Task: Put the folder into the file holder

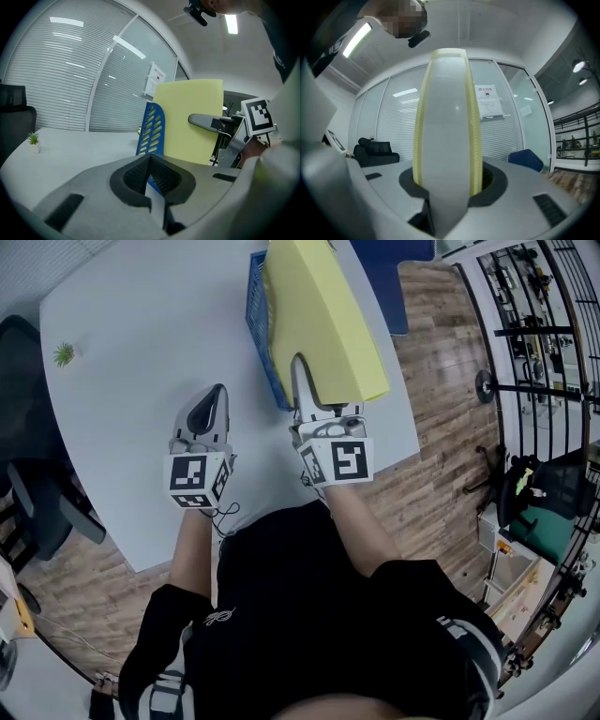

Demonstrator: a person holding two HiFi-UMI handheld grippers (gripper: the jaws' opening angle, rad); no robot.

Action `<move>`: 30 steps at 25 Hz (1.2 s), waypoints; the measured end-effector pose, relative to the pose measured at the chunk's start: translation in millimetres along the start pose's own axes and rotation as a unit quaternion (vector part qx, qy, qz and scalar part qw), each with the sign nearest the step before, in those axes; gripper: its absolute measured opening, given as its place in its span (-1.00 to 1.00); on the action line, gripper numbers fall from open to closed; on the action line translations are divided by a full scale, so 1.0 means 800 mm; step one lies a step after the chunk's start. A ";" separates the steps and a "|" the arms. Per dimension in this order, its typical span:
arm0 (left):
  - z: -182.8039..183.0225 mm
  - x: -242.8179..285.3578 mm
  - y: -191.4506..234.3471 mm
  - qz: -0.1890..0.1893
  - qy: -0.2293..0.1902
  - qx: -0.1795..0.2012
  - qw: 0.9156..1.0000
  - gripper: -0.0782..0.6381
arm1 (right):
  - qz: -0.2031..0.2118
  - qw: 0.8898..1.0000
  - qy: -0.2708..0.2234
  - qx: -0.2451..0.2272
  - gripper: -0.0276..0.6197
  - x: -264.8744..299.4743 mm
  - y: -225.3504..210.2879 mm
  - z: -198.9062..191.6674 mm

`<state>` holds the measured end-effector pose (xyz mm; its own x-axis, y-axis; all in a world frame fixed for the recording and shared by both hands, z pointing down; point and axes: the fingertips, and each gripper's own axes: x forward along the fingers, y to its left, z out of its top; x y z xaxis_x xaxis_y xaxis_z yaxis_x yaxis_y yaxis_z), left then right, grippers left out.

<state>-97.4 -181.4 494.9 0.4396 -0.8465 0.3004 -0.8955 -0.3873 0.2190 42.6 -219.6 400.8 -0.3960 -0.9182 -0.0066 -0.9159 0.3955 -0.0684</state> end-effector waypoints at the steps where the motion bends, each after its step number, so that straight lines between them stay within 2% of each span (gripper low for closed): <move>1: 0.000 -0.001 0.000 0.000 0.000 0.000 1.000 -0.79 | 0.000 1.000 0.000 0.000 -0.40 0.000 0.000 0.000; 30: -0.005 0.002 0.000 0.000 0.004 -0.002 1.000 -0.79 | 0.002 1.000 0.020 -0.004 -0.39 0.000 0.002 -0.023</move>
<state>-96.6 -181.5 499.2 0.4407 -0.8431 0.3082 -0.8950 -0.3863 0.2230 39.6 -218.5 419.1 -0.4015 -0.9152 0.0341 -0.9149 0.3991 -0.0606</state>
